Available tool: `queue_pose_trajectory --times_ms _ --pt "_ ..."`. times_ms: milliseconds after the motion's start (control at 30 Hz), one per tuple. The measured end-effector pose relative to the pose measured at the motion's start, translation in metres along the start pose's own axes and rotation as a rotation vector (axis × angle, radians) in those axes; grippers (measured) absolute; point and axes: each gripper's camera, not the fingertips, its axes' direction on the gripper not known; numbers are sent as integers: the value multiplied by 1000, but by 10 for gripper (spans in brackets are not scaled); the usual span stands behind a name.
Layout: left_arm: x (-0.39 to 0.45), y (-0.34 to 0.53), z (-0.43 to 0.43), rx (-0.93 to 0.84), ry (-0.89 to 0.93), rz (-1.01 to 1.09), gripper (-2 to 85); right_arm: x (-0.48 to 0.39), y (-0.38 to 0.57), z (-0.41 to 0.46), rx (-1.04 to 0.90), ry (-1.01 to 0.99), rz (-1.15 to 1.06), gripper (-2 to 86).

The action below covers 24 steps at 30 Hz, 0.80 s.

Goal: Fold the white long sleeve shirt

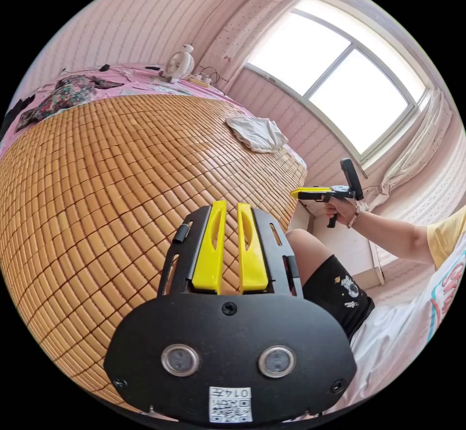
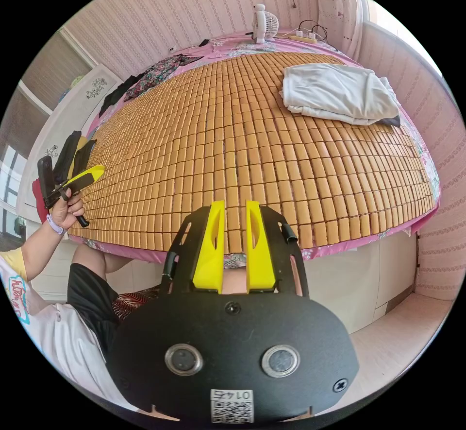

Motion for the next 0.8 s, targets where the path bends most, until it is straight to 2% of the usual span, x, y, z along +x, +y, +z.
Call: queue_pose_trajectory --times_ms 167,400,533,633,767,800 --pt "40 -68 100 -88 -9 131 67 38 -43 -15 85 58 15 92" --pt "77 -174 248 -130 -67 253 93 150 -107 -54 298 243 311 112" --pt "85 -226 310 -126 -114 205 92 223 -122 -78 381 272 484 117" --pt "90 -249 345 -63 -102 187 78 264 -123 -83 387 259 575 107" --pt "88 -260 407 -269 -99 106 59 284 -121 -93 419 84 536 73" --pt "87 -260 407 -265 -94 86 54 283 -120 -100 424 51 508 62"
